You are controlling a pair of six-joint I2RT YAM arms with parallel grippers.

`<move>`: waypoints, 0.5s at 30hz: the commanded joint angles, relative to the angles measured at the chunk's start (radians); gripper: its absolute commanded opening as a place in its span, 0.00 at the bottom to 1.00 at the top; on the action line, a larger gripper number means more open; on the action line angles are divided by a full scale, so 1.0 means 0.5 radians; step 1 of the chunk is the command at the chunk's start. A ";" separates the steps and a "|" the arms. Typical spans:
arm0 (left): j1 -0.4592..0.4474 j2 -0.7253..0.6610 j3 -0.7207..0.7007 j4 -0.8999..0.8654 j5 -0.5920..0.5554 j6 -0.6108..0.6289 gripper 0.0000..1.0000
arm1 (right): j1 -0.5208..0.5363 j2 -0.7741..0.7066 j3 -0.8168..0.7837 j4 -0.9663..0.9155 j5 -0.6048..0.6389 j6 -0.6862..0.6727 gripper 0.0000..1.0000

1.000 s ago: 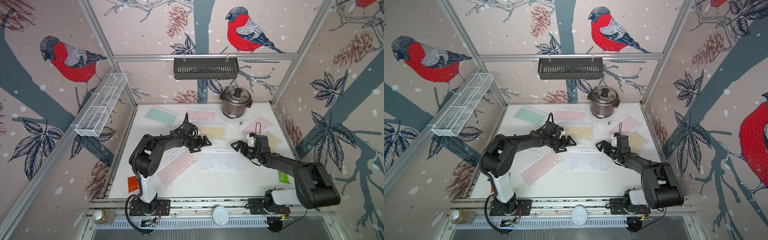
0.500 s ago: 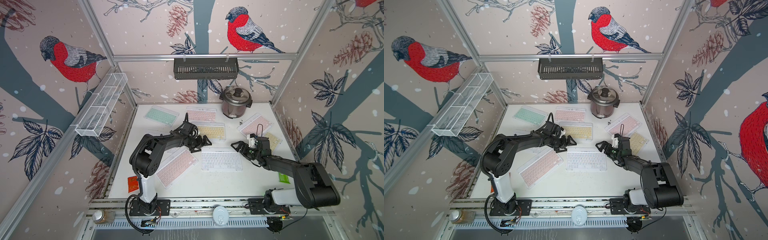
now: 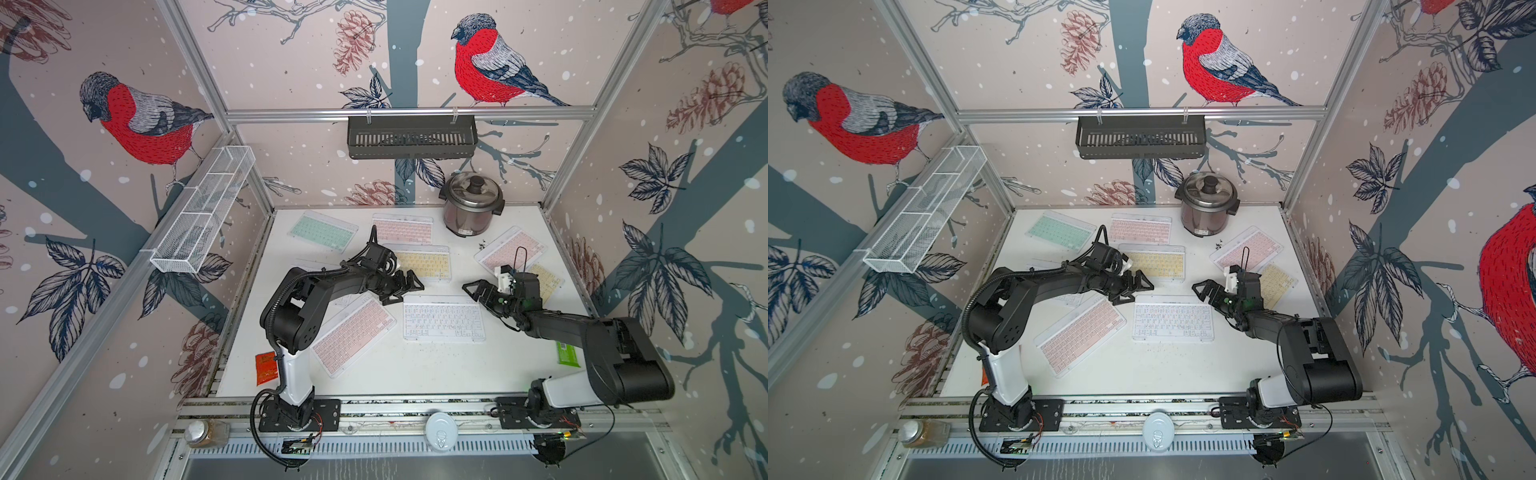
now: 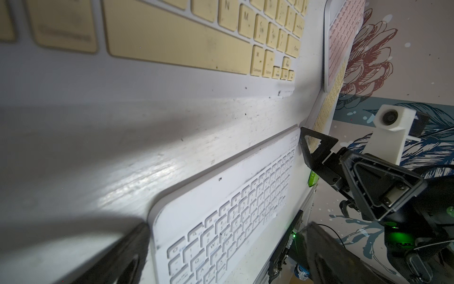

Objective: Stack the numeric keypads
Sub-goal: Pick up the numeric keypad from the center of the board.

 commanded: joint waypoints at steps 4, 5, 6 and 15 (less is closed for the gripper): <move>-0.007 0.037 -0.001 -0.183 -0.155 0.017 0.99 | 0.003 -0.022 -0.017 0.017 -0.098 0.056 1.00; -0.006 0.039 0.000 -0.181 -0.154 0.016 0.98 | 0.003 -0.034 -0.020 0.022 -0.105 0.059 1.00; -0.007 0.040 0.004 -0.178 -0.154 0.015 0.99 | 0.003 -0.047 -0.031 0.038 -0.111 0.068 1.00; -0.017 0.063 0.012 -0.162 -0.146 0.001 0.99 | 0.006 -0.104 -0.128 0.273 -0.244 0.154 1.00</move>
